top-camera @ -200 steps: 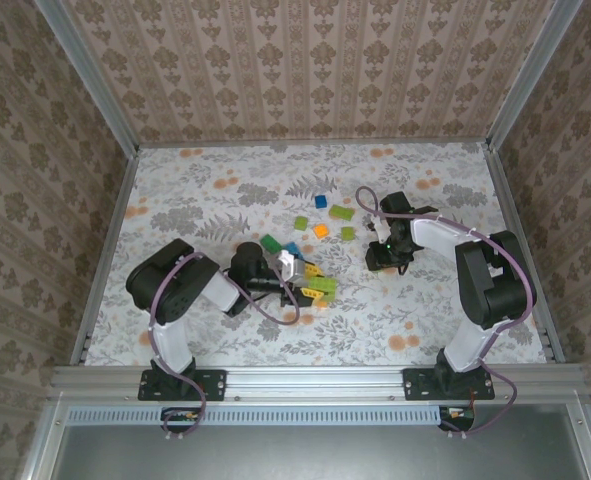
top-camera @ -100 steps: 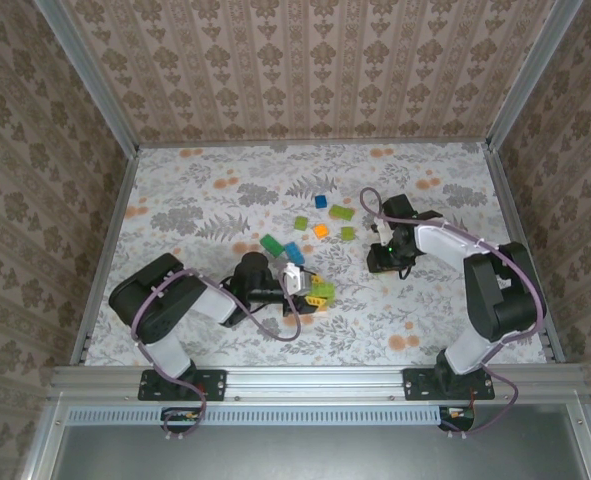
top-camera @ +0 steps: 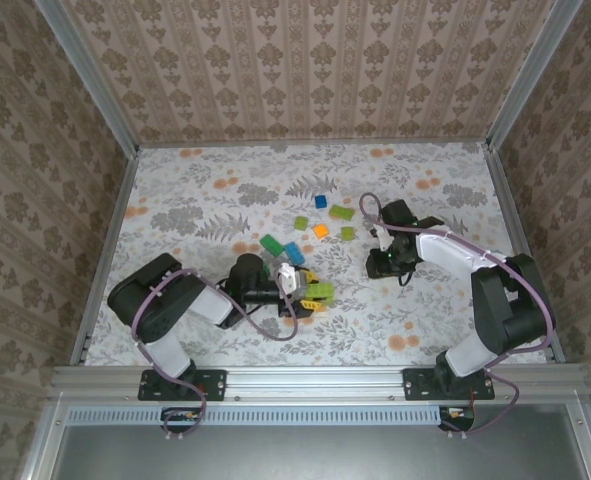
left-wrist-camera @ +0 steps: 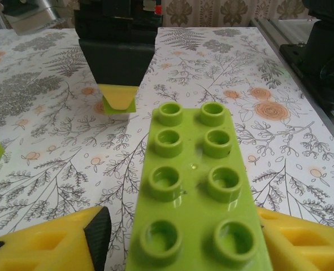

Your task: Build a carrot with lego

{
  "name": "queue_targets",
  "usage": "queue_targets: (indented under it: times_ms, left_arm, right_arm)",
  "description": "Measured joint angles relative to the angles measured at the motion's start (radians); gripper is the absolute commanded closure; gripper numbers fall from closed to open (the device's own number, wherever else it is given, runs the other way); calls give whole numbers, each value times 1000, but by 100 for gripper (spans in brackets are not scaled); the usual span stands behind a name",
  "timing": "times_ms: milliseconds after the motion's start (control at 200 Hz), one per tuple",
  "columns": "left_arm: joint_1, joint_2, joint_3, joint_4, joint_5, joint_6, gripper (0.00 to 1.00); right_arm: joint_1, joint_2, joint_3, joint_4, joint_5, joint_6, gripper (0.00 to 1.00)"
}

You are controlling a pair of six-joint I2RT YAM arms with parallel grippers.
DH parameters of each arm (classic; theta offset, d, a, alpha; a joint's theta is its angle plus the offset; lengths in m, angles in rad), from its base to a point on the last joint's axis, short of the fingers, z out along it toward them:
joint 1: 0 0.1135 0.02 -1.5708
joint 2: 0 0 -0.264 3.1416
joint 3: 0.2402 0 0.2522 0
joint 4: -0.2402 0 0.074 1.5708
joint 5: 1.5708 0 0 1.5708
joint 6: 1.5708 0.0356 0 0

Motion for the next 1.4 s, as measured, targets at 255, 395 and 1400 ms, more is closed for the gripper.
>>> queue_targets:
  times_ms: [255,395,1400]
  left_arm:
    - [2,0,10,2,51,-16,30]
    - [2,0,24,11,75,-46,48]
    - [-35,-25,53,-47,54,-8,86]
  right_arm:
    - [0,0,-3,-7,10,0,71]
    - [2,0,-3,-7,11,0,71]
    - [237,-233,100,-185,71,229,79]
